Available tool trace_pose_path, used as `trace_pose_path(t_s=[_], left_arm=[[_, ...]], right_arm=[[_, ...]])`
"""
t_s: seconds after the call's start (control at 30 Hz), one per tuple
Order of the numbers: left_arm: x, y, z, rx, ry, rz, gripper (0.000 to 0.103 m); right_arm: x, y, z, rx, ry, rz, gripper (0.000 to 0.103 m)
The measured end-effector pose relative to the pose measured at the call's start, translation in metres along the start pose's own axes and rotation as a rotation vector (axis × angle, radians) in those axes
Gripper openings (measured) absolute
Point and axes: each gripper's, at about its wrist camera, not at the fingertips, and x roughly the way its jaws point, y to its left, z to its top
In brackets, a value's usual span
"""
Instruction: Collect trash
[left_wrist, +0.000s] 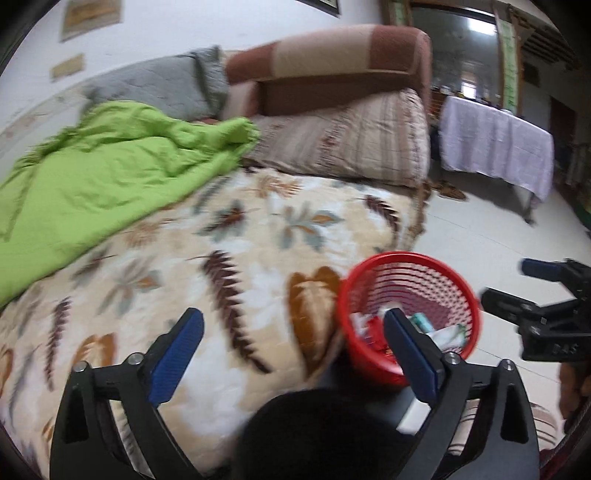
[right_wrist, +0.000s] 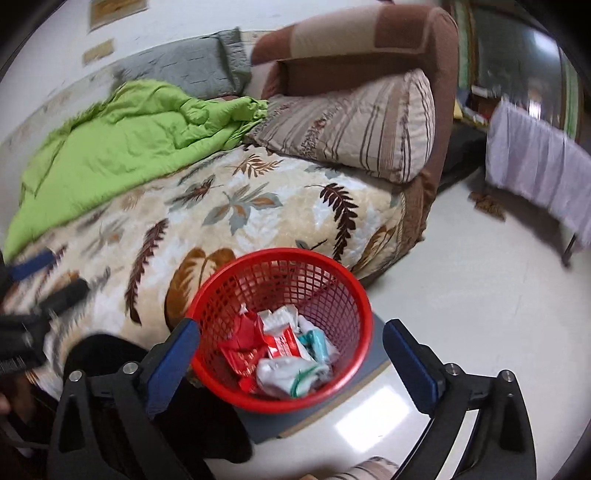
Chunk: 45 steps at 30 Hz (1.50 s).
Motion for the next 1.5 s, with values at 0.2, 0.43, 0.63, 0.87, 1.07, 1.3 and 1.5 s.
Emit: trace_pose_path(t_s=[0.2, 0.43, 0.63, 0.87, 1.07, 1.3, 1.5], left_arm=[[-0.021, 0.029, -0.026, -0.065, -0.020, 0.089, 0.100], [-0.030, 0.035, -0.039, -0.068, -0.040, 0.133, 0.102], [-0.036, 0.026, -0.037, -0.031, -0.100, 0.208, 0.103], [-0.041, 0.015, -0.036, 0.003, -0.148, 0.231, 0.103], [-0.038, 0.013, -0.036, 0.019, -0.136, 0.251, 0.103], [-0.037, 0.016, -0.038, 0.013, -0.130, 0.252, 0.103], [-0.037, 0.018, -0.039, 0.009, -0.127, 0.248, 0.103]], right_arm=[[-0.014, 0.025, -0.017, -0.077, -0.031, -0.018, 0.102], [-0.023, 0.052, -0.017, -0.182, -0.087, -0.018, 0.102], [-0.022, 0.056, -0.018, -0.197, -0.088, -0.021, 0.102], [-0.020, 0.052, -0.019, -0.176, -0.079, -0.020, 0.102], [-0.020, 0.051, -0.018, -0.176, -0.078, -0.017, 0.102], [-0.019, 0.051, -0.019, -0.176, -0.071, -0.011, 0.102], [-0.017, 0.052, -0.020, -0.180, -0.070, -0.009, 0.102]])
